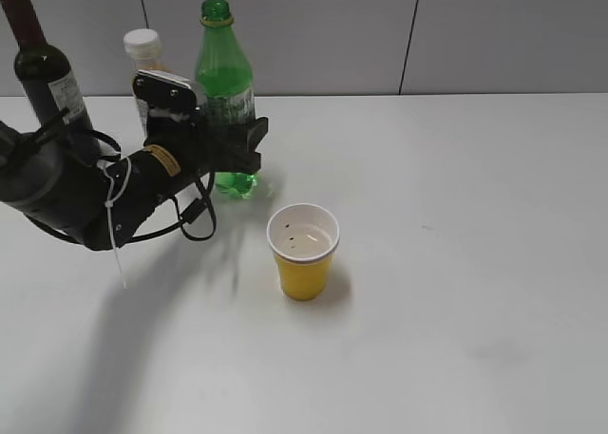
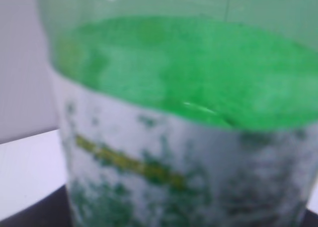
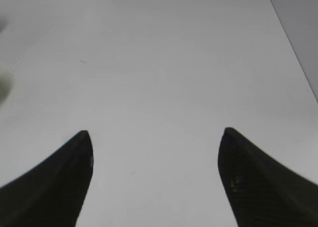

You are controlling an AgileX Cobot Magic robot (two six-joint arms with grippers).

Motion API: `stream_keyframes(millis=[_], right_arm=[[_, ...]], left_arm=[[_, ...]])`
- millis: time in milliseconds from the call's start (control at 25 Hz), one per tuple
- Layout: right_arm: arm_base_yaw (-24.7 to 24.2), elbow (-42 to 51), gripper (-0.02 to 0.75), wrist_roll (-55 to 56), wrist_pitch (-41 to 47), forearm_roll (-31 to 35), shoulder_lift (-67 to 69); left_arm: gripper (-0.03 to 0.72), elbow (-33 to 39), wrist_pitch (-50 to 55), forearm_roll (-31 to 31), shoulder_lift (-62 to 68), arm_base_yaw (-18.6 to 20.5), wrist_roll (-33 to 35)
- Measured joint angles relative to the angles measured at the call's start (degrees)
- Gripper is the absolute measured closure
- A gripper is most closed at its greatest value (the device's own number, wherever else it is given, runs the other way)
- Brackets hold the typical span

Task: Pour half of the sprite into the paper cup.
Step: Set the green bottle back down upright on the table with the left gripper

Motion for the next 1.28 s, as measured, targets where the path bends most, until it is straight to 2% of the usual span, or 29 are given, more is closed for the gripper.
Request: stream_keyframes(millis=[360, 560, 640, 880, 1280], right_arm=[[0.0, 0.0, 0.146, 0.0, 0.0, 0.0, 0.0], [0.0, 0.0, 0.147, 0.0, 0.0, 0.0, 0.0], [0.0, 0.0, 0.147, 0.0, 0.0, 0.0, 0.0], [0.0, 0.0, 0.147, 0.0, 0.0, 0.0, 0.0], [0.0, 0.0, 0.146, 0.0, 0.0, 0.0, 0.0]], left_arm=[[0.23, -0.4, 0.8, 0.1, 0.8, 0.0, -2.6], [0.043, -0.5, -0.2, 0.1, 0.6, 0.0, -3.5], [0.013, -0.5, -0.5, 0.1, 0.4, 0.0, -3.6], [-0.002, 2.4, -0.5, 0.4, -2.8, 0.0, -3.7], [-0.002, 12.3, -1.1, 1.0, -8.6, 0.0, -3.7]])
